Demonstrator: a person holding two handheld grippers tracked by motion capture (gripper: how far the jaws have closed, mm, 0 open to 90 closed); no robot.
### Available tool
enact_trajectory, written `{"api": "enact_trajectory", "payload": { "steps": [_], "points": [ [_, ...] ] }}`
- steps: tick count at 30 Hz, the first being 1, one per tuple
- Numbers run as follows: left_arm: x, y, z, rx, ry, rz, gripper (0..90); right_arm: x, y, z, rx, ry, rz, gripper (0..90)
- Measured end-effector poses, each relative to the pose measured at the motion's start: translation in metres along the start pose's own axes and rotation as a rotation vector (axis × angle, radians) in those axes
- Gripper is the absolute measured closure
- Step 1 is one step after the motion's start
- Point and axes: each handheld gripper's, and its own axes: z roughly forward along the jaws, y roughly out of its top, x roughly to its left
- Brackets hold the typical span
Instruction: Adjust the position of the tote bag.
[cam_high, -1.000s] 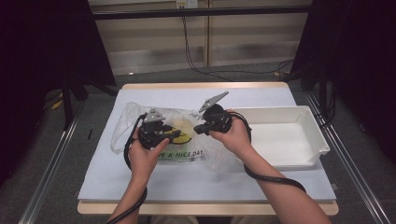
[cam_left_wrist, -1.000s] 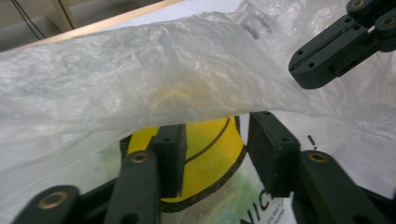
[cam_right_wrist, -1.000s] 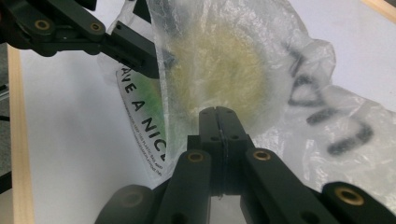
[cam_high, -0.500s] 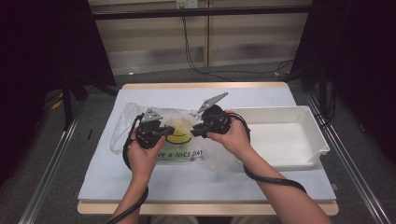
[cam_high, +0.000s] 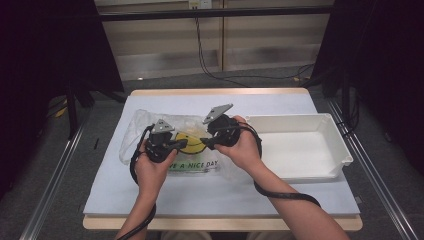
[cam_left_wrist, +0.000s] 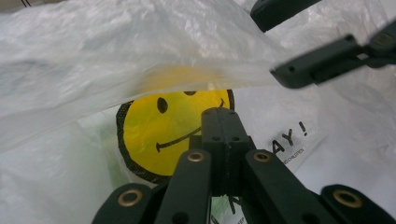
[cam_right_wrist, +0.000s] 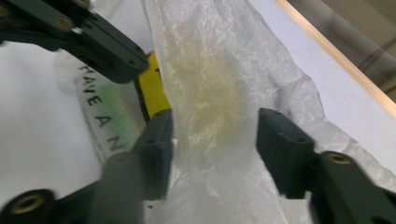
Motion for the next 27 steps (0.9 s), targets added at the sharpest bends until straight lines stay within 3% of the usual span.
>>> {"api": "enact_trajectory", "payload": {
  "steps": [1, 3, 5, 9, 10, 11, 15, 21, 27],
  "points": [
    [0.0, 0.0, 0.0, -0.001, -0.001, 0.003, 90.0, -0.001, 0.0, 0.0, -0.001, 0.0, 0.013, 70.5],
    [0.001, 0.0, -0.001, 0.008, 0.014, 0.024, 89.7, -0.004, 0.0, -0.001, -0.007, 0.017, 0.029, 82.3],
    [0.002, 0.0, -0.001, -0.006, 0.023, 0.035, 80.2, -0.008, -0.001, -0.003, -0.007, 0.033, 0.057, 90.0],
    [0.003, 0.0, 0.004, -0.024, 0.033, 0.013, 53.6, -0.012, -0.003, -0.005, -0.018, 0.059, 0.09, 90.0],
    [0.004, 0.0, 0.004, -0.047, 0.007, -0.014, 53.5, -0.013, -0.004, -0.006, -0.017, 0.062, 0.094, 90.0],
    [0.003, 0.0, 0.006, -0.064, 0.008, -0.031, 50.1, -0.013, -0.004, -0.007, -0.021, 0.068, 0.097, 90.0],
    [0.0, 0.004, 0.01, -0.076, 0.012, -0.033, 40.2, -0.011, -0.003, -0.008, -0.031, 0.089, 0.091, 90.0],
    [-0.001, 0.008, 0.014, -0.106, 0.018, -0.074, 36.4, -0.008, -0.001, -0.01, -0.024, 0.103, 0.074, 90.0],
    [0.0, 0.008, 0.014, -0.127, 0.021, -0.106, 45.0, -0.005, -0.001, -0.01, -0.026, 0.12, 0.067, 90.0]
  ]
}}
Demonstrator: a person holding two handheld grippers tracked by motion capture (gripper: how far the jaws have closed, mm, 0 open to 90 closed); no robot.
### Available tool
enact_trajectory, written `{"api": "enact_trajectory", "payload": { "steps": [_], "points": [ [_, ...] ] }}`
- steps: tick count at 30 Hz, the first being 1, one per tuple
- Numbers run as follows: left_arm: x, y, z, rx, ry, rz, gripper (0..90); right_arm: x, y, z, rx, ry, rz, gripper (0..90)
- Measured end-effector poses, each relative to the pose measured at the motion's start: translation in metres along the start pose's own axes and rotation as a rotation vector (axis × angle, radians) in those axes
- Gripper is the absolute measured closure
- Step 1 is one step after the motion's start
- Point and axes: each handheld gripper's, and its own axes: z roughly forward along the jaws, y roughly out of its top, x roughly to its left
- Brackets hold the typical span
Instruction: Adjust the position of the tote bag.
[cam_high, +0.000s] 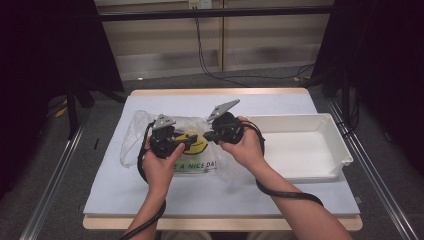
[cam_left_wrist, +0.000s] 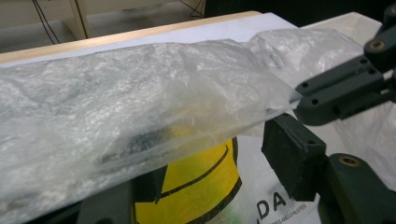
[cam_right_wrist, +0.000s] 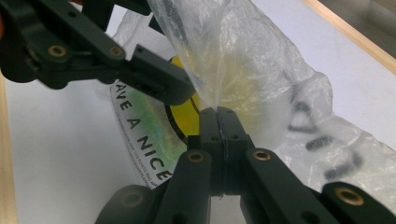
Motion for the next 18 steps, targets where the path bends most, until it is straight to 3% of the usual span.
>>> {"api": "enact_trajectory", "payload": {
  "steps": [1, 5, 8, 11, 13, 18],
  "points": [
    [0.0, 0.0, 0.0, -0.016, -0.005, -0.008, 49.6, 0.0, 0.0, 0.0, 0.0, 0.005, 0.0, 90.0],
    [-0.002, 0.001, 0.002, -0.003, 0.04, 0.04, 72.3, 0.001, 0.001, -0.002, -0.006, 0.013, 0.011, 90.0],
    [-0.004, 0.003, 0.0, 0.001, 0.036, 0.029, 90.0, 0.001, 0.003, -0.003, -0.015, 0.016, 0.016, 90.0],
    [-0.007, 0.004, -0.002, 0.051, 0.044, 0.059, 90.0, -0.001, 0.003, -0.004, -0.023, 0.017, 0.029, 90.0],
    [-0.006, 0.001, -0.004, 0.084, 0.027, 0.057, 90.0, -0.005, 0.004, -0.004, -0.03, 0.014, 0.047, 90.0],
    [-0.002, -0.011, -0.009, 0.104, 0.013, 0.05, 90.0, -0.014, 0.004, -0.007, -0.034, 0.0, 0.078, 90.0]
  ]
}}
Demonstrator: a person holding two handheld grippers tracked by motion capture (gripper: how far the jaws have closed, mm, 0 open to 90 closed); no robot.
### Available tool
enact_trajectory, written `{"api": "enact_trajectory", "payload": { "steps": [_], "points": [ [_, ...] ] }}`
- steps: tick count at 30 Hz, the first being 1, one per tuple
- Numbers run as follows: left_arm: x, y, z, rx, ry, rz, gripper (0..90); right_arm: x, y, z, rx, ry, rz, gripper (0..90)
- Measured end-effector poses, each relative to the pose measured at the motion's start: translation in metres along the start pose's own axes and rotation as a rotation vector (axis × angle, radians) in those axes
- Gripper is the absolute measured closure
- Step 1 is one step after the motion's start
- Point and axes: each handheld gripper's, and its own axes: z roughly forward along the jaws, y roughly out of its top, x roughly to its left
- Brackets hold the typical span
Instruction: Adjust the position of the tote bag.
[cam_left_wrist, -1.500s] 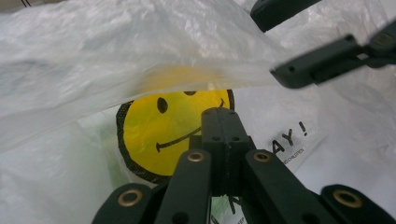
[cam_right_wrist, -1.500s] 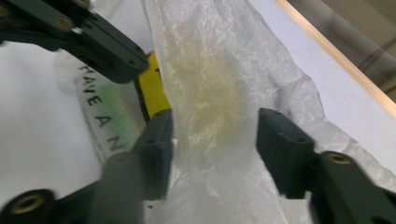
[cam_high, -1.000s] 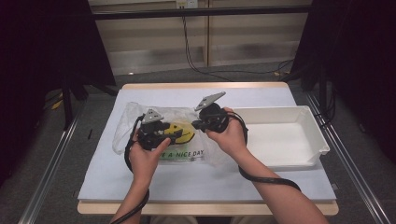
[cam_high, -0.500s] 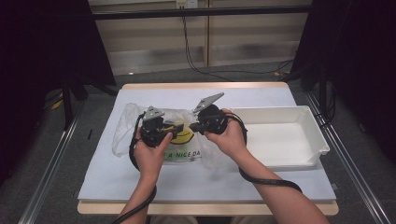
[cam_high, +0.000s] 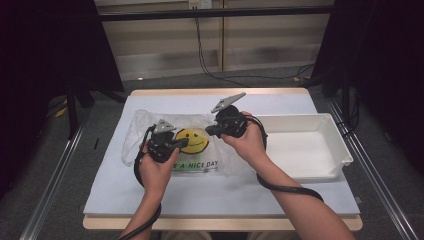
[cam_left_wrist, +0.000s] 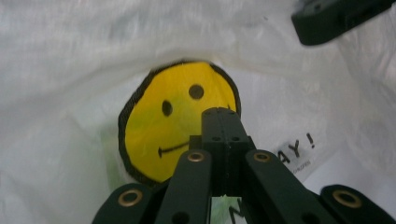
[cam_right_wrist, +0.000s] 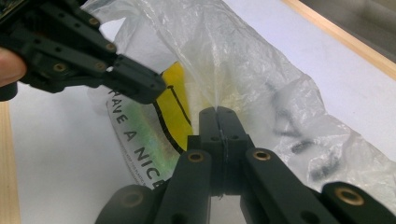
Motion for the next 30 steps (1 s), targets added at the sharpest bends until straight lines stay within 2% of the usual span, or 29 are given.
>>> {"api": "enact_trajectory", "payload": {
  "steps": [2, 3, 4, 7, 8, 10, 11, 13, 20, 22, 25, 28, 30],
  "points": [
    [0.0, -0.003, -0.002, 0.018, 0.001, 0.035, 90.0, -0.003, 0.0, 0.0, -0.006, 0.015, 0.016, 90.0],
    [-0.002, -0.004, -0.002, 0.005, -0.009, 0.028, 90.0, -0.003, 0.0, 0.001, -0.005, 0.017, 0.019, 90.0],
    [-0.002, -0.004, -0.003, 0.023, -0.011, 0.064, 90.0, -0.003, 0.0, 0.001, -0.007, 0.017, 0.017, 90.0],
    [-0.007, -0.001, -0.006, -0.007, -0.02, 0.107, 90.0, -0.001, 0.0, 0.002, -0.002, 0.017, 0.02, 90.0],
    [-0.008, 0.0, -0.008, -0.012, -0.012, 0.136, 90.0, 0.0, 0.0, 0.002, -0.002, 0.022, 0.014, 90.0],
    [-0.011, 0.003, -0.009, -0.035, -0.043, 0.141, 90.0, 0.001, 0.0, 0.003, 0.002, 0.027, 0.012, 90.0],
    [-0.012, 0.006, -0.011, -0.05, -0.045, 0.163, 90.0, 0.001, 0.0, 0.003, 0.0, 0.028, 0.005, 90.0],
    [-0.015, 0.01, -0.013, -0.065, -0.019, 0.186, 87.0, 0.002, 0.001, 0.002, -0.003, 0.036, 0.009, 90.0],
    [-0.017, 0.022, -0.012, -0.1, -0.007, 0.214, 84.6, 0.003, 0.002, -0.004, -0.012, 0.041, 0.021, 90.0],
    [-0.017, 0.024, -0.009, -0.105, 0.029, 0.222, 80.2, 0.003, 0.002, -0.006, -0.012, 0.038, 0.018, 90.0],
    [-0.015, 0.027, -0.005, -0.122, 0.03, 0.215, 77.9, 0.001, 0.002, -0.007, -0.017, 0.043, 0.031, 90.0],
    [-0.016, 0.03, 0.001, -0.134, 0.042, 0.238, 77.7, 0.0, 0.002, -0.008, -0.018, 0.051, 0.035, 90.0],
    [-0.016, 0.031, 0.006, -0.136, 0.023, 0.236, 79.7, 0.0, 0.002, -0.008, -0.016, 0.047, 0.045, 90.0]
  ]
}}
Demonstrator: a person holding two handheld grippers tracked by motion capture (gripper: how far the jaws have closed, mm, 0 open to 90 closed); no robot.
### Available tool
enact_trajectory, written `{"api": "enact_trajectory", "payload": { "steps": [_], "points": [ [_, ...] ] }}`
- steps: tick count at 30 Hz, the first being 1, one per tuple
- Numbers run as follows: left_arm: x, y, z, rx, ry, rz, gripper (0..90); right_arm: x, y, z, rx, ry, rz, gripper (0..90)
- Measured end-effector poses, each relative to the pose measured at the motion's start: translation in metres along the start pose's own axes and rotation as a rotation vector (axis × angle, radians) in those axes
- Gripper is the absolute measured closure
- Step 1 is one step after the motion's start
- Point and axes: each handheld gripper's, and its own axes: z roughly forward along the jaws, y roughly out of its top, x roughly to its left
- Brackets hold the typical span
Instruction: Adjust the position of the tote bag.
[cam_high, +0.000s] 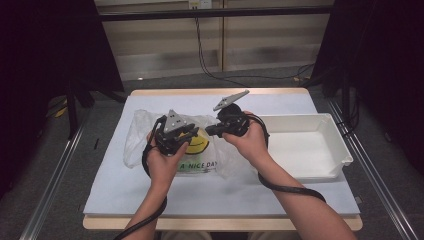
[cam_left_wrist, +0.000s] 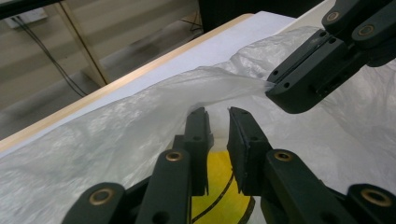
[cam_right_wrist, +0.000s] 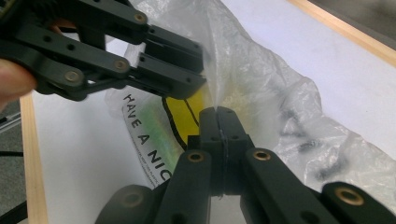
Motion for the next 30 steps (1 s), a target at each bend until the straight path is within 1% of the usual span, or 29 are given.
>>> {"api": "enact_trajectory", "payload": {
  "steps": [1, 2, 3, 4, 5, 6, 7, 8, 9, 10, 11, 12, 14, 16, 18, 19, 20, 21, 22, 23, 24, 25, 26, 27, 28, 30],
  "points": [
    [0.0, 0.0, 0.002, -0.001, 0.024, 0.014, 81.1, 0.0, 0.0, 0.0, -0.001, 0.006, 0.002, 90.0],
    [0.001, -0.001, 0.005, -0.009, 0.011, -0.001, 83.8, 0.0, 0.0, 0.0, -0.001, 0.01, 0.005, 90.0],
    [0.002, -0.001, 0.007, -0.005, 0.006, -0.018, 86.2, 0.0, 0.0, 0.0, -0.001, 0.012, 0.007, 90.0],
    [0.003, -0.003, 0.01, 0.001, 0.023, -0.015, 87.6, 0.0, 0.0, 0.001, -0.004, 0.015, 0.001, 90.0],
    [0.005, -0.005, 0.013, 0.002, 0.01, -0.032, 89.6, 0.0, 0.0, 0.001, -0.002, 0.021, -0.001, 90.0],
    [0.007, -0.007, 0.016, 0.008, 0.026, -0.054, 90.0, 0.0, 0.0, 0.001, -0.003, 0.021, 0.002, 90.0],
    [0.007, -0.007, 0.016, 0.008, 0.026, -0.054, 90.0, 0.0, 0.0, 0.001, -0.003, 0.021, 0.002, 90.0],
    [0.01, -0.011, 0.021, 0.054, 0.035, -0.074, 90.0, 0.001, 0.0, 0.002, -0.002, 0.027, 0.003, 90.0],
    [0.01, -0.013, 0.022, 0.055, 0.035, -0.085, 90.0, 0.001, 0.001, 0.001, -0.003, 0.023, 0.004, 90.0],
    [0.01, -0.016, 0.023, 0.105, 0.046, -0.071, 90.0, 0.001, 0.001, 0.001, -0.004, 0.023, 0.004, 90.0],
    [0.01, -0.016, 0.023, 0.105, 0.046, -0.071, 90.0, 0.001, 0.001, 0.001, -0.004, 0.023, 0.004, 90.0],
    [0.01, -0.018, 0.024, 0.106, 0.035, -0.085, 90.0, 0.0, 0.002, 0.0, -0.011, 0.018, 0.009, 90.0],
    [0.01, -0.023, 0.025, 0.131, 0.039, -0.101, 90.0, -0.002, 0.003, -0.001, -0.016, 0.016, 0.016, 90.0],
    [0.01, -0.026, 0.023, 0.118, 0.012, -0.114, 90.0, -0.004, 0.003, -0.001, -0.015, 0.014, 0.023, 90.0],
    [0.008, -0.028, 0.02, 0.097, -0.01, -0.136, 90.0, -0.005, 0.001, 0.0, -0.014, 0.014, 0.029, 90.0],
    [0.006, -0.028, 0.018, 0.094, 0.003, -0.123, 90.0, -0.005, 0.001, 0.0, -0.011, 0.012, 0.029, 90.0],
    [0.004, -0.029, 0.016, 0.099, 0.003, -0.123, 90.0, -0.005, 0.0, 0.001, -0.013, 0.018, 0.03, 90.0],
    [0.003, -0.031, 0.017, 0.08, -0.014, -0.147, 82.6, -0.004, -0.001, 0.001, -0.01, 0.014, 0.024, 90.0],
    [0.002, -0.032, 0.016, 0.074, -0.004, -0.149, 73.3, -0.004, -0.001, 0.001, -0.008, 0.018, 0.027, 90.0],
    [0.002, -0.033, 0.016, 0.089, 0.012, -0.146, 62.8, -0.003, -0.001, 0.001, -0.012, 0.018, 0.028, 90.0],
    [0.002, -0.034, 0.015, 0.081, -0.005, -0.176, 57.2, -0.002, -0.002, 0.001, -0.014, 0.019, 0.028, 90.0],
    [0.001, -0.035, 0.016, 0.055, -0.022, -0.213, 51.6, -0.002, -0.002, 0.001, -0.015, 0.02, 0.023, 90.0],
    [0.001, -0.036, 0.016, 0.066, -0.017, -0.202, 47.8, -0.001, -0.002, 0.001, -0.011, 0.019, 0.021, 90.0],
    [0.001, -0.036, 0.016, 0.056, -0.014, -0.206, 44.4, 0.0, -0.003, 0.001, -0.01, 0.02, 0.02, 90.0],
    [0.001, -0.036, 0.016, 0.04, -0.019, -0.227, 41.0, 0.001, -0.003, 0.001, -0.01, 0.016, 0.022, 90.0],
    [0.001, -0.035, 0.015, 0.026, -0.027, -0.242, 38.3, 0.002, -0.003, 0.001, -0.009, 0.021, 0.015, 90.0]
  ]
}}
